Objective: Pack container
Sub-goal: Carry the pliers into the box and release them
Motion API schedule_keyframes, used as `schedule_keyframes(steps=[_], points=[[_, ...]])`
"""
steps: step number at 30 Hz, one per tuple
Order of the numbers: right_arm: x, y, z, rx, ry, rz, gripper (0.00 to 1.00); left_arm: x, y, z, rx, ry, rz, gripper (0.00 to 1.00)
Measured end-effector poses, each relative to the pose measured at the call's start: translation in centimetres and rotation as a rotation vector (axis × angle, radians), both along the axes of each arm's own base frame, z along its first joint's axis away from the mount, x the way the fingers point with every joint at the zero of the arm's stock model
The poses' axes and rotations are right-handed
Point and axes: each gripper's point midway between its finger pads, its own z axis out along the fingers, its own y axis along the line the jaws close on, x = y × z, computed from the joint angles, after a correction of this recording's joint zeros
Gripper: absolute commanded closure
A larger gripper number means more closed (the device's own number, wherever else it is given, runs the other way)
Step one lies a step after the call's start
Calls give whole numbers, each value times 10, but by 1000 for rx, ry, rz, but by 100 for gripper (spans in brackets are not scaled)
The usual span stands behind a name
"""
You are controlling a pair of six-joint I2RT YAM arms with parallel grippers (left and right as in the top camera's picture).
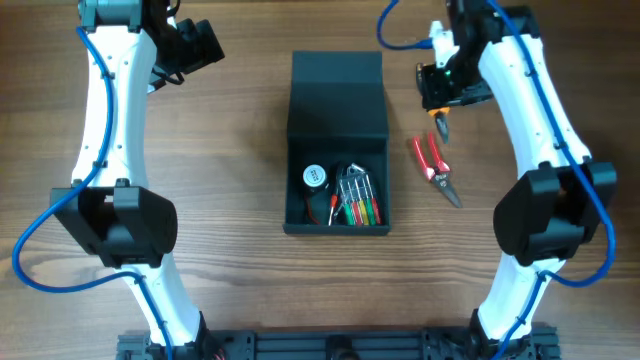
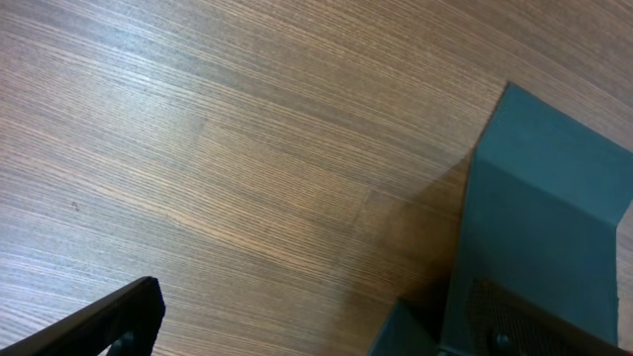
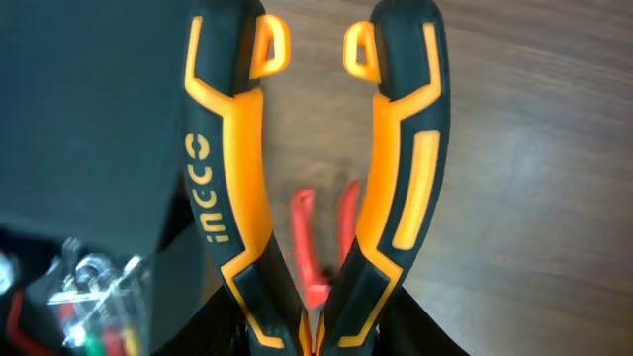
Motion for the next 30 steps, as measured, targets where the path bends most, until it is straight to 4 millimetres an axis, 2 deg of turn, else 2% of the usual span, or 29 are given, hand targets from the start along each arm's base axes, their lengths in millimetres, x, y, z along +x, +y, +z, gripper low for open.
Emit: schedule_keyframes(steps=[4, 5, 7, 9, 22, 25, 30], points=[[-25, 40, 10, -6, 29, 104, 94, 0, 0, 0, 0, 0, 0, 0], [-36, 56, 13, -6, 43, 148, 94, 0, 0, 0, 0, 0, 0, 0], [-46, 68, 15, -7, 61, 183, 94, 0, 0, 0, 0, -1, 0, 0], [-59, 91, 15, 3, 81, 231, 95, 0, 0, 0, 0, 0, 0, 0], [-114, 175, 15, 30, 118, 373, 95, 0, 0, 0, 0, -1, 0, 0], [-124, 184, 2, 26, 133, 383, 95, 0, 0, 0, 0, 0, 0, 0], [-143, 176, -46, -1, 215, 347, 95, 0, 0, 0, 0, 0, 0, 0]])
